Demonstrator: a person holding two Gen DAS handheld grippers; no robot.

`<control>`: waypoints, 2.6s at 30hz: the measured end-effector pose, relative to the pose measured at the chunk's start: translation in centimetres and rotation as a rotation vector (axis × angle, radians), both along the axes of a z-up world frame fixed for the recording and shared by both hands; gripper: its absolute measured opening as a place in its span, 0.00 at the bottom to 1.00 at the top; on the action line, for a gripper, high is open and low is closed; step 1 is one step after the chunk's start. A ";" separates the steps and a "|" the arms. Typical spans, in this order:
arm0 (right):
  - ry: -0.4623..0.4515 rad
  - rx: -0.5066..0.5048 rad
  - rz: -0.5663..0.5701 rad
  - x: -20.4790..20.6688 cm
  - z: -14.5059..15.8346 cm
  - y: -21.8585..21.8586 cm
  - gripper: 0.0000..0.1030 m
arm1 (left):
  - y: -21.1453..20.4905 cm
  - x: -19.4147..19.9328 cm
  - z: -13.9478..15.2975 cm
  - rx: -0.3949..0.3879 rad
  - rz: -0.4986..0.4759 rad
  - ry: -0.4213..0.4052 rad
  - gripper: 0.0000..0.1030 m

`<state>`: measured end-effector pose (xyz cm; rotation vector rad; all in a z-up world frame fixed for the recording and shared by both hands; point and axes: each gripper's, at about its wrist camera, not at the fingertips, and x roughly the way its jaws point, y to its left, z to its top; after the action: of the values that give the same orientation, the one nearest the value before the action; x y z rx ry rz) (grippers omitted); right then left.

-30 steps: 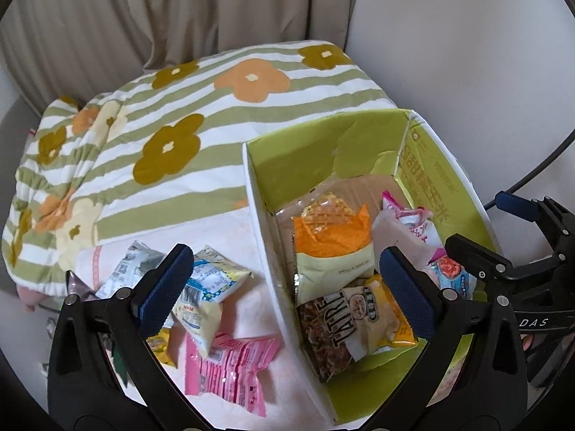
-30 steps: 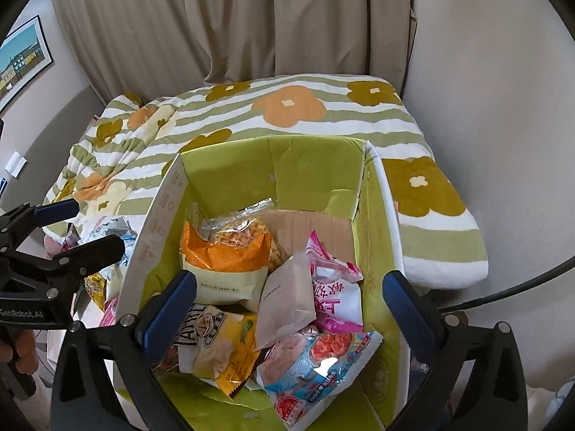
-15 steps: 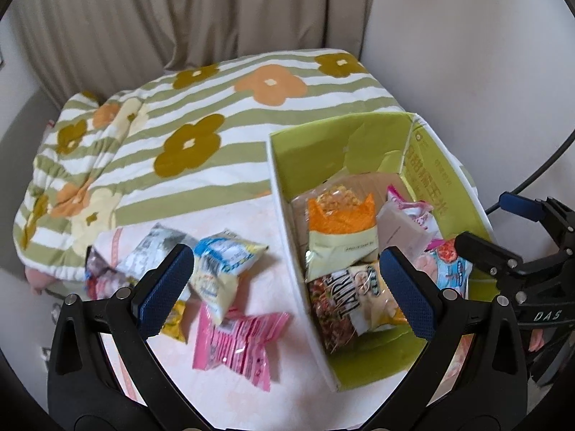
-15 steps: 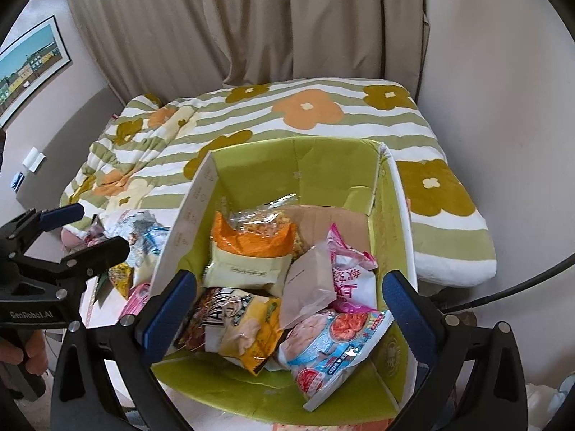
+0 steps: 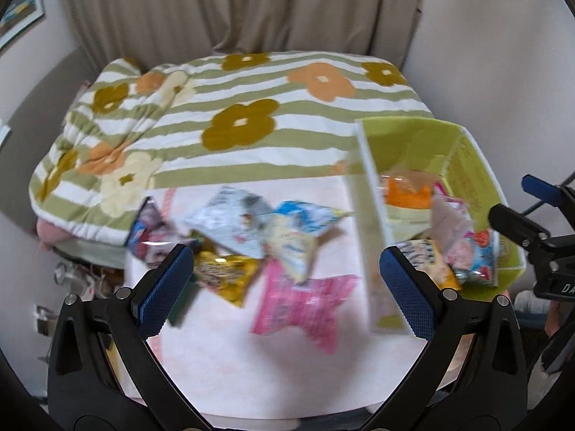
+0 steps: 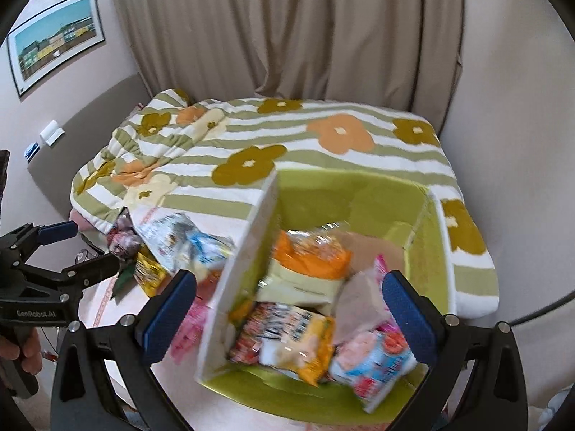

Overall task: Organize snacks
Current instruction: 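Withdraw both tools from the box toward the remaining snacks on the table, then grasp the red-and-blue Spongee bag with the left tool while the right tool grasps the white printed bag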

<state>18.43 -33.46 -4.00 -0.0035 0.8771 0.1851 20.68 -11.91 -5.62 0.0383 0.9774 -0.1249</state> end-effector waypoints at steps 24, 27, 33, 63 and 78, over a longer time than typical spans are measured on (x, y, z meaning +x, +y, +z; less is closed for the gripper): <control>0.165 0.107 -0.054 10.6 -6.6 20.8 1.00 | 24.3 10.5 -11.0 -0.125 -0.025 0.294 0.99; 0.217 0.114 -0.075 12.1 -8.5 21.7 1.00 | 24.5 11.5 -13.2 -0.173 -0.020 0.355 0.99; 0.295 0.151 -0.121 13.9 -11.4 22.2 1.00 | 24.5 12.3 -16.6 -0.276 0.013 0.443 0.99; 0.451 0.113 -0.149 18.4 -17.2 23.2 1.00 | 23.5 15.4 -21.1 -0.376 0.063 0.472 0.63; 0.526 -0.079 -0.139 18.9 -19.3 24.9 1.00 | 24.3 14.9 -19.2 -0.300 0.051 0.391 0.63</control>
<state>37.29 -8.61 -23.30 0.0340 1.4042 0.0183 35.59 12.39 -24.85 -0.2959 1.3397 -0.2367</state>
